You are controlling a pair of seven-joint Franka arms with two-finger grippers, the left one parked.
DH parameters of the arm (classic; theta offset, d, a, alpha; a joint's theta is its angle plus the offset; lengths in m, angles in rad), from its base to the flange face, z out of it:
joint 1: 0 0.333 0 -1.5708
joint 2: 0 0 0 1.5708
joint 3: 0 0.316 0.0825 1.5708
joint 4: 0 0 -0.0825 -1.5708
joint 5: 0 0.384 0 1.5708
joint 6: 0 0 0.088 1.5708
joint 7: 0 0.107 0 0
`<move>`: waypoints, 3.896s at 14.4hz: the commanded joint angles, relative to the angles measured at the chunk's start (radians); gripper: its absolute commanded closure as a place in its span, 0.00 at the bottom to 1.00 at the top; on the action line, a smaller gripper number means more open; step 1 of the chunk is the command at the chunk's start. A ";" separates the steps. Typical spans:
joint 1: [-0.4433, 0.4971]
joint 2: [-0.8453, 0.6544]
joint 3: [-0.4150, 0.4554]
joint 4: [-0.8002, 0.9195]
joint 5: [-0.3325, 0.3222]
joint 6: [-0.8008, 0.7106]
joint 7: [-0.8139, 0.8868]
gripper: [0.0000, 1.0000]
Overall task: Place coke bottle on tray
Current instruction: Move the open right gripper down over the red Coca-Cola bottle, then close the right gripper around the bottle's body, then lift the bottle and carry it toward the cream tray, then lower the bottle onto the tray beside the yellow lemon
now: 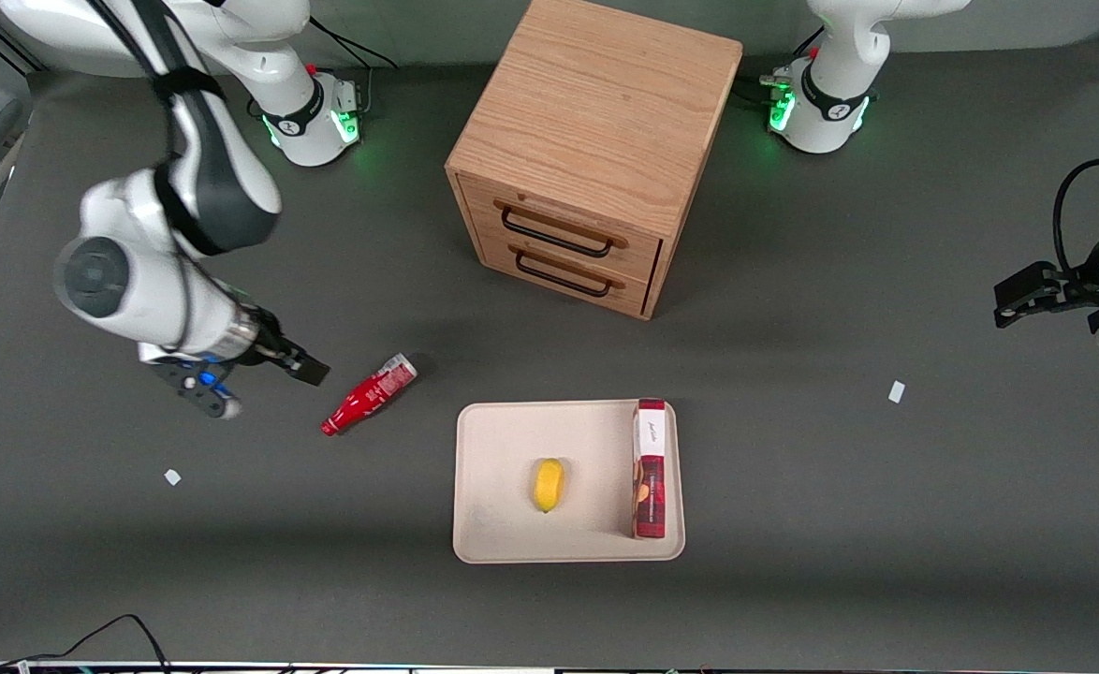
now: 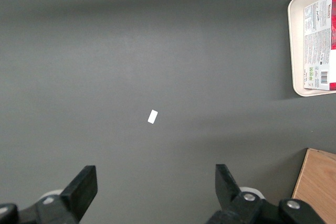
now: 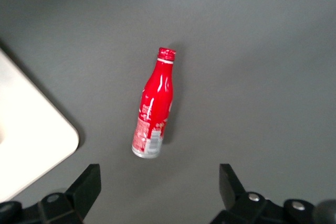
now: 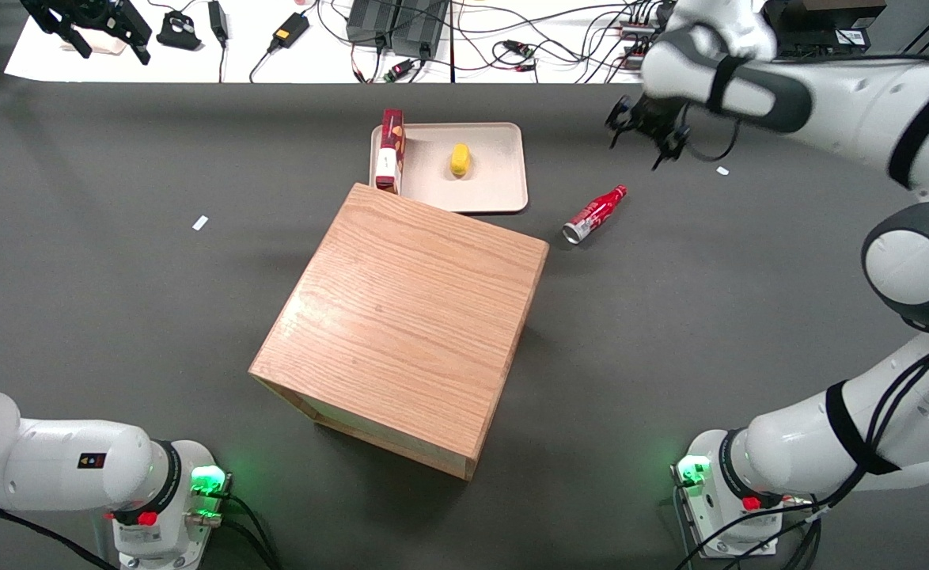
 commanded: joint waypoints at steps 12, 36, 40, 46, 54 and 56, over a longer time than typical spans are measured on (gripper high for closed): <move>0.008 0.233 0.000 -0.111 -0.113 0.361 0.252 0.00; 0.027 0.170 0.027 0.105 -0.182 0.152 0.083 1.00; 0.028 0.239 0.090 0.410 -0.182 -0.055 -0.073 0.89; 0.070 0.470 0.186 0.707 -0.177 -0.062 -0.272 1.00; 0.156 0.698 0.179 0.827 -0.186 -0.002 -0.470 1.00; 0.159 0.739 0.167 0.828 -0.208 0.019 -0.475 1.00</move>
